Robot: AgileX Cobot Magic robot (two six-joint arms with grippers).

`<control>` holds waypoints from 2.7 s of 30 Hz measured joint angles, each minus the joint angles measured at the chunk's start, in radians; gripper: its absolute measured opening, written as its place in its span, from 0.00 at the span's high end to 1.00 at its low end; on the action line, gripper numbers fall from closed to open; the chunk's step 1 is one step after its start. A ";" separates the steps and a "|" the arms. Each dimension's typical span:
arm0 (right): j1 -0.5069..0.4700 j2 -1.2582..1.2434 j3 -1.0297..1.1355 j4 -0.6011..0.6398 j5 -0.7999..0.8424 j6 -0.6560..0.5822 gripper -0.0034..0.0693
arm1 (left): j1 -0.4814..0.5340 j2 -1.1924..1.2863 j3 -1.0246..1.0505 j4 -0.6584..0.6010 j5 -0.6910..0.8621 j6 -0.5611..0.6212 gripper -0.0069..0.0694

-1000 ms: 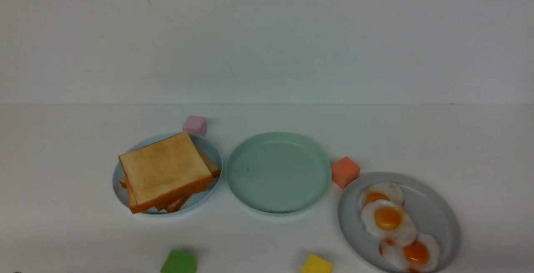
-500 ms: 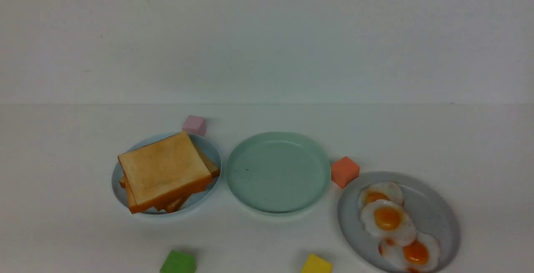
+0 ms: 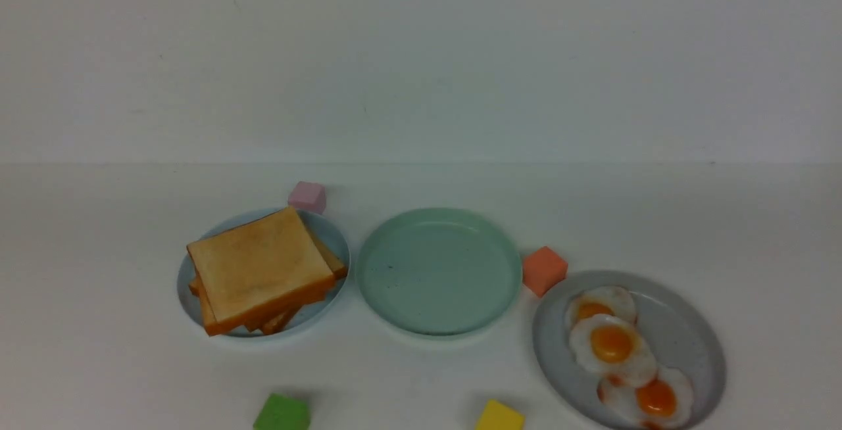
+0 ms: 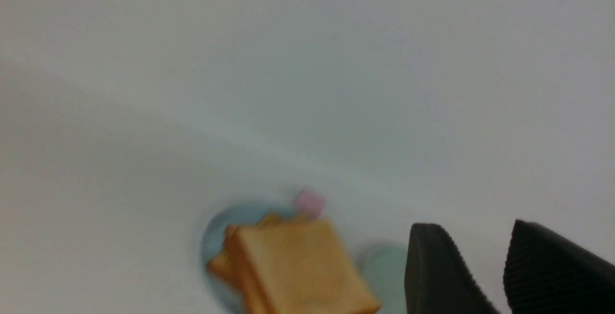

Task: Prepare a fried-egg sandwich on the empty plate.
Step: Use the left arm to grab a slice of bread

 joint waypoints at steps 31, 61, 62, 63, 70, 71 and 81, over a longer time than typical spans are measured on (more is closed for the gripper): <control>0.445 0.229 -0.036 1.009 0.454 -0.878 0.62 | 0.000 0.942 -0.340 -0.178 0.281 -0.008 0.60; 0.445 0.253 -0.055 1.094 0.477 -0.970 0.62 | 0.000 1.167 -0.454 -0.173 0.202 -0.008 0.60; 0.445 0.253 -0.055 1.094 0.477 -0.970 0.62 | 0.000 1.167 -0.454 -0.173 0.200 -0.008 0.60; 0.445 0.253 -0.055 1.094 0.477 -0.970 0.62 | 0.000 1.167 -0.454 -0.173 0.200 -0.008 0.60; 0.445 0.253 -0.055 1.094 0.477 -0.970 0.62 | 0.000 1.167 -0.454 -0.146 0.215 -0.008 0.60; 0.445 0.253 -0.055 1.094 0.477 -0.970 0.62 | 0.000 1.167 -0.454 -0.138 0.216 -0.008 0.60; 0.445 0.253 -0.055 1.093 0.474 -0.970 0.62 | 0.000 1.197 -0.454 -0.131 0.215 -0.011 0.60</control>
